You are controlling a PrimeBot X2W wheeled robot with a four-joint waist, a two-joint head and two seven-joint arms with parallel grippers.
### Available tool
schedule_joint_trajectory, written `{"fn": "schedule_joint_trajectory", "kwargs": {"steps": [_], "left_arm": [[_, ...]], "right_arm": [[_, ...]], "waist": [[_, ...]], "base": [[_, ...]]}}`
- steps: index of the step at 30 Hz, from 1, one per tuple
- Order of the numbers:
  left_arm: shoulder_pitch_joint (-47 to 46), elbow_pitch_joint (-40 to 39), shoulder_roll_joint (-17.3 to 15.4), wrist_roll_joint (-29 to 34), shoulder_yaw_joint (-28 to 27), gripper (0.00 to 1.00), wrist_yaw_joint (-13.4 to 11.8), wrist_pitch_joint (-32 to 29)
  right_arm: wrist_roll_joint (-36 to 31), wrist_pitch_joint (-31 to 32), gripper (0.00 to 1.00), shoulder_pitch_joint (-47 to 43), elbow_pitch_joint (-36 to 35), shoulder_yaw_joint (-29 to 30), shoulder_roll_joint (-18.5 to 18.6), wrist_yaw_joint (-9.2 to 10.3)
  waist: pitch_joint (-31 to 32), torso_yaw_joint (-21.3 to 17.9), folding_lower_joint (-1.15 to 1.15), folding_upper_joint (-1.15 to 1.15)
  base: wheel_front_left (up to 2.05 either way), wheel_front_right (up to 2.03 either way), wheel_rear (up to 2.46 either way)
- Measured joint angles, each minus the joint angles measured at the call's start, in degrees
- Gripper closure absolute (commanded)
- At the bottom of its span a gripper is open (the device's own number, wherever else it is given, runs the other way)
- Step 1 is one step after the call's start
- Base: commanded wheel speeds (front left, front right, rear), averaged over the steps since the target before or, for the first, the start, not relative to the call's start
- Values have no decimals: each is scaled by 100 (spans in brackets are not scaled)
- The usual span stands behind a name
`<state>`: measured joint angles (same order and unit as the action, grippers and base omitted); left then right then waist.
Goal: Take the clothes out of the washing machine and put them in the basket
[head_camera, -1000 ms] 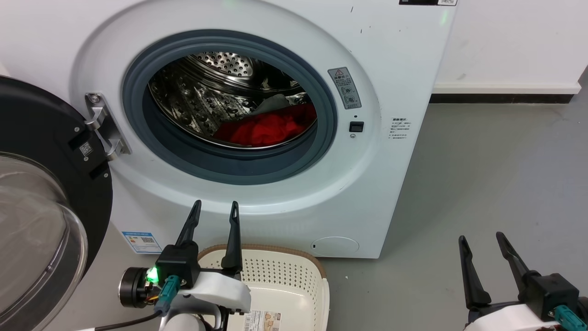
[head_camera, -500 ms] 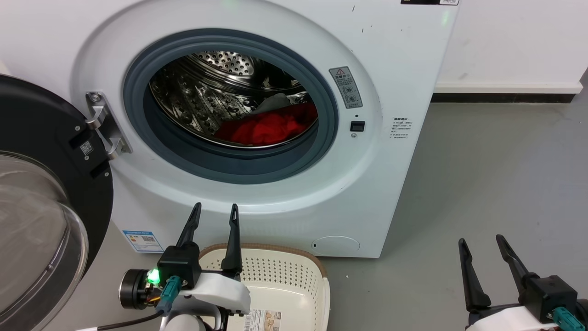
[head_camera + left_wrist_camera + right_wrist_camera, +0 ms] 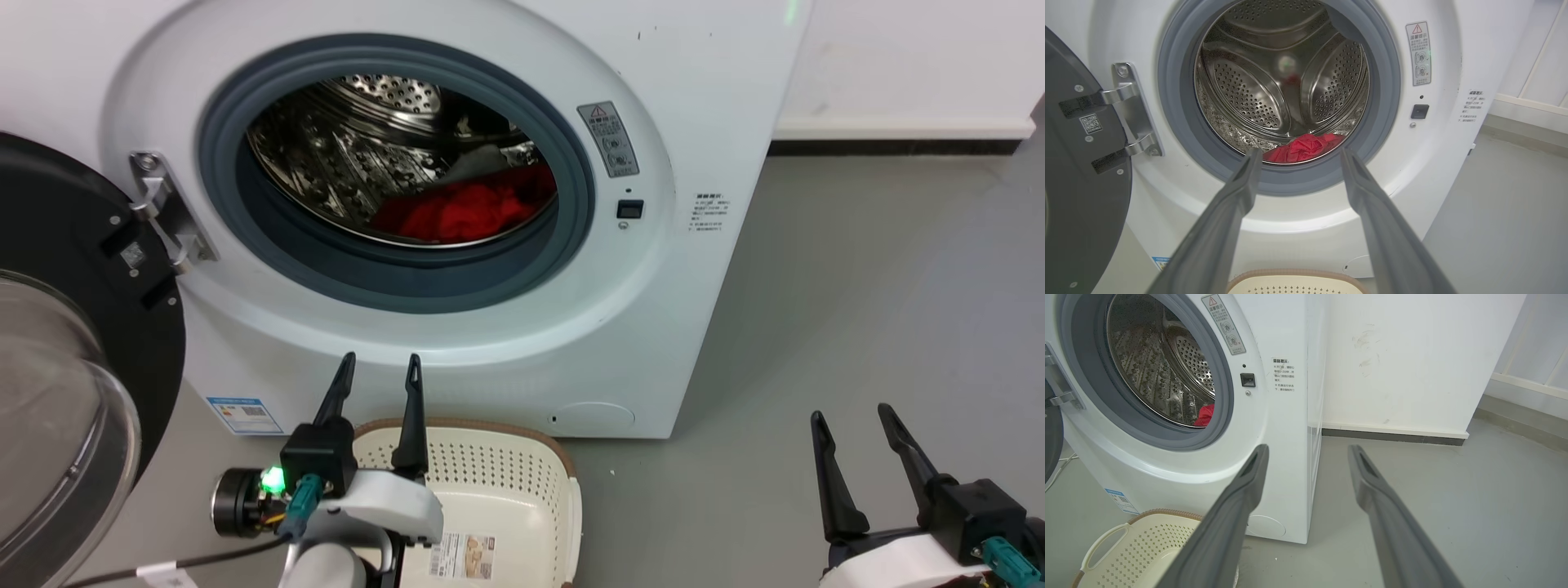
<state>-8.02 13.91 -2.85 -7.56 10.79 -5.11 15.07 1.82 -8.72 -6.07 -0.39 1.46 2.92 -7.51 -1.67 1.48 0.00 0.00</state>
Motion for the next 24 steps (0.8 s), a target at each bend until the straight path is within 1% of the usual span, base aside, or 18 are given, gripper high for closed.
{"fn": "schedule_joint_trajectory", "kwargs": {"steps": [7,15,18,24], "left_arm": [[-513,369,0,-20,-91,0,-1,0],[-1516,1250,-40,-78,-325,0,58,0],[-1984,1550,-118,-119,-444,0,66,1],[-2939,2297,-370,-169,-611,0,169,0]], "right_arm": [[34,16,0,198,-235,-94,0,0],[118,8,0,525,-526,-212,1,0],[143,-7,0,658,-571,-281,1,0],[230,-94,0,879,-555,-377,2,0]], "waist": [[-444,-141,0,0],[-1172,-359,1,0],[-1464,-461,1,0],[-2014,-706,1,0]], "base": [[0,0,0],[0,0,0],[0,0,0],[0,0,0]]}}
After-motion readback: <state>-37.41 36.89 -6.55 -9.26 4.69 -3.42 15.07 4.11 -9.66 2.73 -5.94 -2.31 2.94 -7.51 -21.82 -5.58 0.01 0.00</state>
